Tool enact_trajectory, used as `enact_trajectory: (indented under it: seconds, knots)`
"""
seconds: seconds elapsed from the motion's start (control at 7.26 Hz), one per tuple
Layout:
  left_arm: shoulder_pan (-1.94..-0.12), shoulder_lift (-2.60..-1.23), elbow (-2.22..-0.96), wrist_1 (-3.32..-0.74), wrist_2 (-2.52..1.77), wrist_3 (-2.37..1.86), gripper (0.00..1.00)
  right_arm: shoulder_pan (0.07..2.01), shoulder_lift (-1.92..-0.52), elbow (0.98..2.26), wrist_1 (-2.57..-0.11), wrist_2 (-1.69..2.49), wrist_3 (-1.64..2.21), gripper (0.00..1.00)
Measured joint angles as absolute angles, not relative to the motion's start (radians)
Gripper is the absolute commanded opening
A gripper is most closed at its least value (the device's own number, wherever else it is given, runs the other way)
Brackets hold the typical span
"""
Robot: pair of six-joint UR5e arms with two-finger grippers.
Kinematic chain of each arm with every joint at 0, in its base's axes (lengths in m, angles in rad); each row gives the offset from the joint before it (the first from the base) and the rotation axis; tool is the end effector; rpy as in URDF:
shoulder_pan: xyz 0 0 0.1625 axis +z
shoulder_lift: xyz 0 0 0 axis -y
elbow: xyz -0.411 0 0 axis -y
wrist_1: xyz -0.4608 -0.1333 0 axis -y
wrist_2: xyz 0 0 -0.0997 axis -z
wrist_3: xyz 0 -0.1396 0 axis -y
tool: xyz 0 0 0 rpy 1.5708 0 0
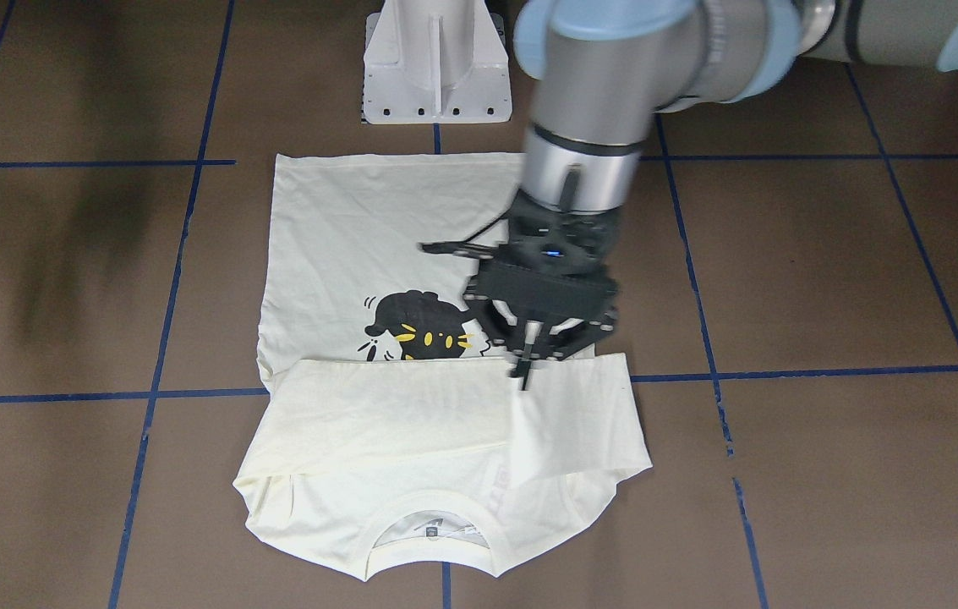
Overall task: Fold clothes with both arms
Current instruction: 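Fold the held sleeve across the shirt front with the left gripper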
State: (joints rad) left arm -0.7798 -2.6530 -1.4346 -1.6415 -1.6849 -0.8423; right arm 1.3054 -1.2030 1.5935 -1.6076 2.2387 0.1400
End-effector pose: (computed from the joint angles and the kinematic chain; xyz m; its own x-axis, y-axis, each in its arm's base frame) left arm 0.4883 -0.6480 -0.0301 0.6984 0.2396 -0.6744 0.2208 0.8242 0.5214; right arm -0.1398 -0.6930 0.4389 0.7288 -0.2826 0.6237 0.1458 0.9540 0.2619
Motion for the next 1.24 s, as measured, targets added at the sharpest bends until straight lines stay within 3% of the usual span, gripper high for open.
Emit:
enact_trajectory:
  seconds: [0.55, 0.69, 0.83, 1.24]
  knots:
    - [-0.553, -2.749, -1.224, -1.74, -1.464, -0.921, 0.0, 1.305, -1.206, 1.594, -1.608, 2.238, 0.149, 1.0]
    - [-0.537, -2.75, -1.175, -1.787, -1.457, -0.923, 0.55, 1.305, -1.207, 1.594, -1.608, 2.238, 0.151, 1.0]
    - [-0.527, -2.753, -1.148, -1.816, -1.456, -0.928, 1.0, 1.305, -1.207, 1.594, -1.608, 2.238, 0.152, 1.0]
    - [-0.484, -2.732, -1.14, -2.011, -1.465, -1.091, 1.0, 1.304, -1.205, 1.591, -1.608, 2.239, 0.153, 1.0]
